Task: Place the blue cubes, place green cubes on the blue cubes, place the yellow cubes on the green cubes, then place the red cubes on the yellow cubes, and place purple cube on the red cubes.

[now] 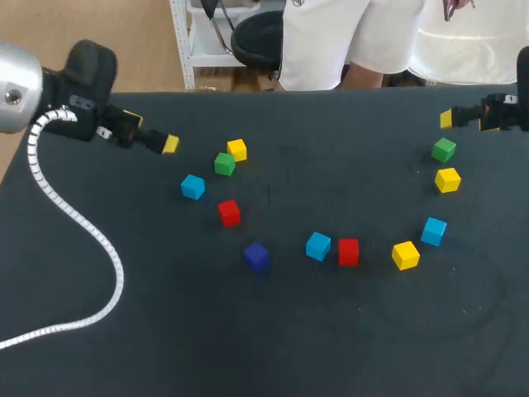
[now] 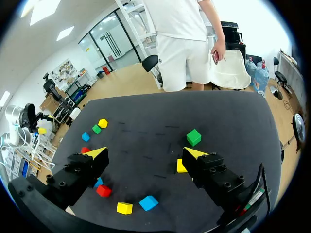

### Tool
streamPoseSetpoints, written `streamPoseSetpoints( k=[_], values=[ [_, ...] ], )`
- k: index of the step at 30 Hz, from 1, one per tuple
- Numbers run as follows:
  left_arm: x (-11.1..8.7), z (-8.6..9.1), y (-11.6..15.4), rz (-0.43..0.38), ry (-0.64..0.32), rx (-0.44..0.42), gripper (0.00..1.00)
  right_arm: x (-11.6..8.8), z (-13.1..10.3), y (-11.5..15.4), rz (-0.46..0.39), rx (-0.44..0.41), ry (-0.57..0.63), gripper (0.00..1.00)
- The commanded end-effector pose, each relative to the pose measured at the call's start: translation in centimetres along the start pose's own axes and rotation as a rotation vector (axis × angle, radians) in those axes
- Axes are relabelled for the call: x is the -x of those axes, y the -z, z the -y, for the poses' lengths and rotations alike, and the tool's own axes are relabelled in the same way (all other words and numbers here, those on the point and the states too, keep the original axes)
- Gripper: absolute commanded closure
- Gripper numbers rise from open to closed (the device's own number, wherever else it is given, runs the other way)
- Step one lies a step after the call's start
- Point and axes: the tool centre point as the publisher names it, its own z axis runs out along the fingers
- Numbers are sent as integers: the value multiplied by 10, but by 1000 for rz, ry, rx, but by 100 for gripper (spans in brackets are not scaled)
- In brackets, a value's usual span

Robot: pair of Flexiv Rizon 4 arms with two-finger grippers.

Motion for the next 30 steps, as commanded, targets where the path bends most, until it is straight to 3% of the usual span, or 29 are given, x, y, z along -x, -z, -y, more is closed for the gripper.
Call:
streamPoseSetpoints(
  k=[1, 5, 14, 19, 30],
  values=[
    [-8, 5, 11, -114, -301, -160, 0, 0, 0, 1, 0, -2, 0, 0],
    [-18, 16, 14, -106, -385, -222, 0, 0, 0, 1, 0, -2, 0, 0],
    [-27, 48, -2, -183, -510, -347, 0, 0, 0, 1, 0, -2, 0, 0],
    [-31, 71, -22, -271, -524, -349, 0, 0, 0, 1, 0, -2, 0, 0],
    [-22, 121, -38, -286, -508, -365, 0, 0, 0, 1, 0, -2, 0, 0]
  ],
)
